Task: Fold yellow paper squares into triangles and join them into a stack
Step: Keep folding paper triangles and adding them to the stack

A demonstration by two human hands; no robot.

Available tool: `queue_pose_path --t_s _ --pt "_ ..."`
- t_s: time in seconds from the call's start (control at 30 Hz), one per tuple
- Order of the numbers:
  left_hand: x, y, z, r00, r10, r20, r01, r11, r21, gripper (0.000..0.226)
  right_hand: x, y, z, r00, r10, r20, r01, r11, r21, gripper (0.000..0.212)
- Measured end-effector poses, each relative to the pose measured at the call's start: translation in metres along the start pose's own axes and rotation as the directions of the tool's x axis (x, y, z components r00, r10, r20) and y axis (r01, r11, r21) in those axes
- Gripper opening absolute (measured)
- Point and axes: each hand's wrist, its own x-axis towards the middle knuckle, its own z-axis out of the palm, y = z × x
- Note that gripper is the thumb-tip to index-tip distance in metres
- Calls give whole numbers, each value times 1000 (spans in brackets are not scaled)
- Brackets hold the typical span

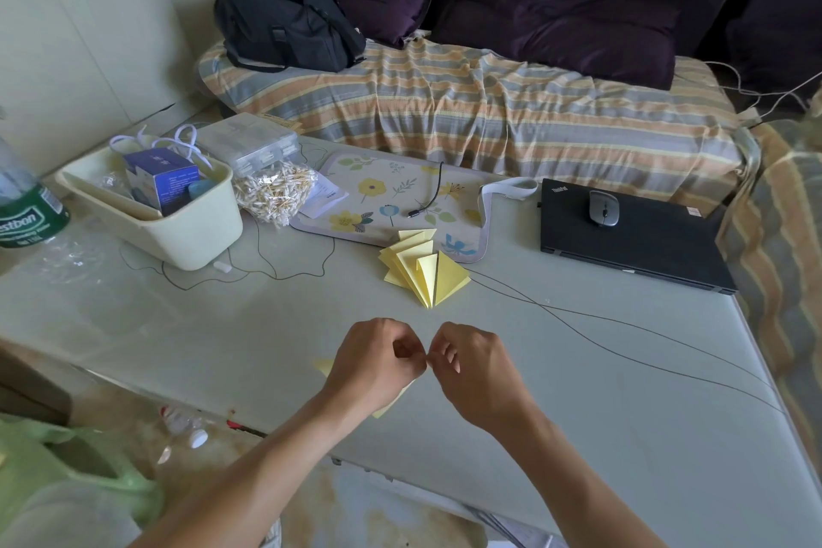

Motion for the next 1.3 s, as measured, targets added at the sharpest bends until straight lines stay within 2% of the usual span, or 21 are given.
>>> queue_pose_path --t_s 0.23,0.6,0.83,1.2,1.3 --pt "2 1 0 999 -25 -28 24 999 -27 8 1 1 -4 994 99 -38 -97 994 41 12" --pt "3 0 -2 998 -48 -42 45 997 -65 8 4 2 -5 994 43 -100 -43 999 7 9" --pt "3 -4 -2 1000 -10 -15 9 999 -39 5 0 2 0 1000 16 -26 -15 999 36 5" --pt "5 -4 -1 997 -65 -48 61 995 -83 7 5 2 -4 995 86 -44 -85 996 17 5" --pt "5 -6 -1 998 -45 -33 43 998 -52 9 4 3 -3 998 60 -24 -60 998 18 4"
